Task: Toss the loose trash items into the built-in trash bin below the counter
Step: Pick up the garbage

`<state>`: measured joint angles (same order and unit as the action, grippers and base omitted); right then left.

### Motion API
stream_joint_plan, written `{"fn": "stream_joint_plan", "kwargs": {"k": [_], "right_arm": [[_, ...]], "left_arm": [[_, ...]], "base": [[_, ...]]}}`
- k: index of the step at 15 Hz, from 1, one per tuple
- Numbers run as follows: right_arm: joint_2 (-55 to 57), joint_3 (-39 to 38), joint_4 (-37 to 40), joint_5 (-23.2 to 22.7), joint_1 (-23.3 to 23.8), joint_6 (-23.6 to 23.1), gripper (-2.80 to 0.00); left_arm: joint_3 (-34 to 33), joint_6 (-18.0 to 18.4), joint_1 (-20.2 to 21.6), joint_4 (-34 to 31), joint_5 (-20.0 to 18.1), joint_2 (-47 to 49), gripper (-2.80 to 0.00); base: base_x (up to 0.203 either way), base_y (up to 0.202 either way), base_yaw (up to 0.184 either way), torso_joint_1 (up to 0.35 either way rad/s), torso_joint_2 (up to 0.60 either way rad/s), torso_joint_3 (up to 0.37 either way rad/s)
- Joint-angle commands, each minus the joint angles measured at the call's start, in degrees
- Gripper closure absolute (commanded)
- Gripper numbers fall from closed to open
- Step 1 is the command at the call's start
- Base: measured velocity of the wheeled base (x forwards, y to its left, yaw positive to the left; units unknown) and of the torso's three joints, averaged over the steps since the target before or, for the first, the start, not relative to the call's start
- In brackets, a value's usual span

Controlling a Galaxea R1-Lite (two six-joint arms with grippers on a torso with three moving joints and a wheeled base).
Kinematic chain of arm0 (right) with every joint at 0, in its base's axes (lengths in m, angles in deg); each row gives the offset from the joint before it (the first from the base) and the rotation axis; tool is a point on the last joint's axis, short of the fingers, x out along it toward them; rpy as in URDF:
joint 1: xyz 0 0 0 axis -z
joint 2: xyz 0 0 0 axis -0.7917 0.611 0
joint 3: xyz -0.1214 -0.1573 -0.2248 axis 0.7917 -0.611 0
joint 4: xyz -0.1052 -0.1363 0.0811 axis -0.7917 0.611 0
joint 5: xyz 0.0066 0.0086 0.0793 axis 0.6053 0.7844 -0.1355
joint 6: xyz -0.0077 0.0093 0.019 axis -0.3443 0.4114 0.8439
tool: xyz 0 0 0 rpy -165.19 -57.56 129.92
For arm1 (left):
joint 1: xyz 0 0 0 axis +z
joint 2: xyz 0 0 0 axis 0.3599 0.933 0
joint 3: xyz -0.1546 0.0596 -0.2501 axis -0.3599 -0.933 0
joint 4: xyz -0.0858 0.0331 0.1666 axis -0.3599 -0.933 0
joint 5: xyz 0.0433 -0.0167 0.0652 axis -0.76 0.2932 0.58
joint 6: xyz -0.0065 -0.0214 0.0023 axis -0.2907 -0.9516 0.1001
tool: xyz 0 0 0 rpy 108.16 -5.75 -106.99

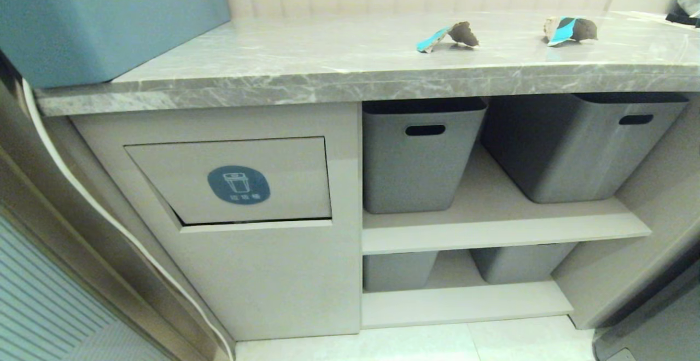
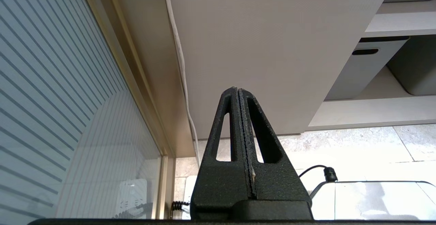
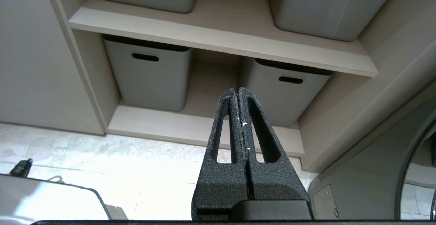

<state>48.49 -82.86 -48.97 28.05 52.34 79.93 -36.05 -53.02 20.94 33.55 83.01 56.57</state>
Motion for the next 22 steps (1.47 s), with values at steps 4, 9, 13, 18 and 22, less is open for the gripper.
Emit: {"fn": "stream_joint_plan", "kwargs": {"k": [4,9,13,18,22], "right_arm": [[-0.04,0.00,0.06,0.03,0.00,0.04,0.00],[-0.04,0.00,0.06,0.03,0.00,-0.05,0.00],[-0.04,0.07,0.06,0.03,0.00,-0.05,0.00],[-0.04,0.00,0.06,0.03,0.00,0.04,0.00],[-0.04,0.00,0.06,0.03,0.00,0.22,0.00]], "left_arm": [[-0.01,0.01,-0.02,-0.06,0.01,0.08,0.00],[-0.01,0.01,-0.09,-0.06,0.01,0.08,0.00],[-0.01,-0.08,-0.02,-0.05,0.01,0.08,0.00],[-0.01,-0.08,-0.02,-0.06,0.01,0.08,0.00],[-0.01,-0.15,-0.02,-0.06,0.01,0.08,0.00]], "base": [[0.001,-0.028,0.001,0.001,0.00,0.000],[0.000,-0.192,0.001,0.001,0.00,0.001],[0.000,-0.196,0.002,0.004,0.00,0.004],[0.000,-0.181,0.003,0.006,-0.02,-0.010],[0.000,-0.020,0.000,0.078,-0.23,-0.255]]}}
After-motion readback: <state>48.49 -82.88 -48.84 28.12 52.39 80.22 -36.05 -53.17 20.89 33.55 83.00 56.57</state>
